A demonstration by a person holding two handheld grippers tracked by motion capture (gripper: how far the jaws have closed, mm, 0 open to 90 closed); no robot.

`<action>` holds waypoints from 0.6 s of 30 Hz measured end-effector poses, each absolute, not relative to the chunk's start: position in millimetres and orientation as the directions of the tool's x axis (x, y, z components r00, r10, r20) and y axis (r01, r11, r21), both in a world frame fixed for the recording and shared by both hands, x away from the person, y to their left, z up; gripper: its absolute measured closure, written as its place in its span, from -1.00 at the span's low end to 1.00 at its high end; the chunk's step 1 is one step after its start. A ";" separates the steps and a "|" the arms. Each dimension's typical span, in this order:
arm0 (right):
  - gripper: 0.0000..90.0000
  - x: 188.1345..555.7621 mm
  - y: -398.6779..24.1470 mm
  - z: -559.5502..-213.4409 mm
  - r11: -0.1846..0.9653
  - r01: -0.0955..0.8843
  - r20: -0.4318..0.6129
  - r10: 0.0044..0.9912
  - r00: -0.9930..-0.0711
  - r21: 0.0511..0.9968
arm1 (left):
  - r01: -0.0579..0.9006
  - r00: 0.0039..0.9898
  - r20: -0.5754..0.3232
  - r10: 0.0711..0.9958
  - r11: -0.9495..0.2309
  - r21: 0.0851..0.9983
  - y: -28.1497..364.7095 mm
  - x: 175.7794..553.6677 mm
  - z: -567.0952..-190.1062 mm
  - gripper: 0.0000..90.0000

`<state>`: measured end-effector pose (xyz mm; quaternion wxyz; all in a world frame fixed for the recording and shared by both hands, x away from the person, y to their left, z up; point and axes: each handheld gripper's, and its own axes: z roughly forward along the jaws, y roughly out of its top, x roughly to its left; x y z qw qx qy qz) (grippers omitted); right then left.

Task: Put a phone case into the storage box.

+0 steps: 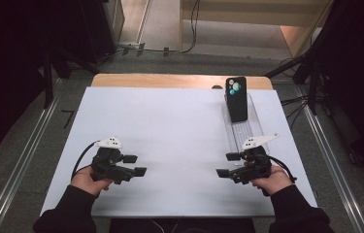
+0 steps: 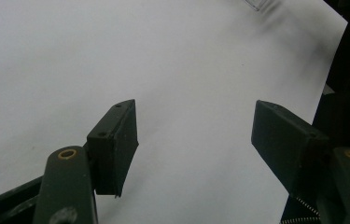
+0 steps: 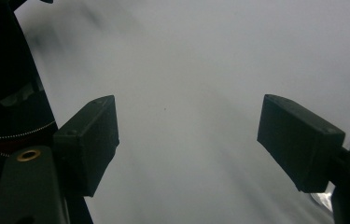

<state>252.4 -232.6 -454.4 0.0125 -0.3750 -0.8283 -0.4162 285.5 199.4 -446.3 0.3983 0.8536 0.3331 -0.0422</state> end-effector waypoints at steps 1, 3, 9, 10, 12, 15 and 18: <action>-0.59 250.7 -233.9 -454.6 0.370 0.633 0.332 0.614 -0.716 0.679 | 0.602 0.775 -0.336 0.536 -0.462 0.651 199.7 285.3 -446.3 -0.29; -0.59 248.7 -235.8 -455.5 0.374 0.630 0.326 0.616 -0.717 0.680 | 0.601 0.775 -0.337 0.534 -0.459 0.654 200.0 284.9 -447.0 -0.29; -0.59 243.2 -243.7 -458.5 0.365 0.644 0.330 0.632 -0.702 0.672 | 0.603 0.775 -0.338 0.534 -0.464 0.649 200.9 283.4 -447.4 -0.29; -0.59 242.6 -245.2 -459.0 0.365 0.647 0.331 0.633 -0.700 0.670 | 0.603 0.774 -0.339 0.534 -0.461 0.651 200.9 283.2 -447.7 -0.29; -0.59 241.6 -247.9 -460.3 0.363 0.648 0.327 0.639 -0.696 0.670 | 0.604 0.773 -0.339 0.536 -0.461 0.650 201.1 282.7 -447.8 -0.29; -0.59 240.0 -251.8 -461.8 0.358 0.655 0.329 0.647 -0.688 0.665 | 0.605 0.773 -0.339 0.537 -0.460 0.650 201.6 282.1 -448.1 -0.29; -0.59 238.8 -255.1 -463.5 0.355 0.657 0.325 0.655 -0.682 0.665 | 0.603 0.774 -0.336 0.537 -0.463 0.650 202.6 281.6 -448.5 -0.29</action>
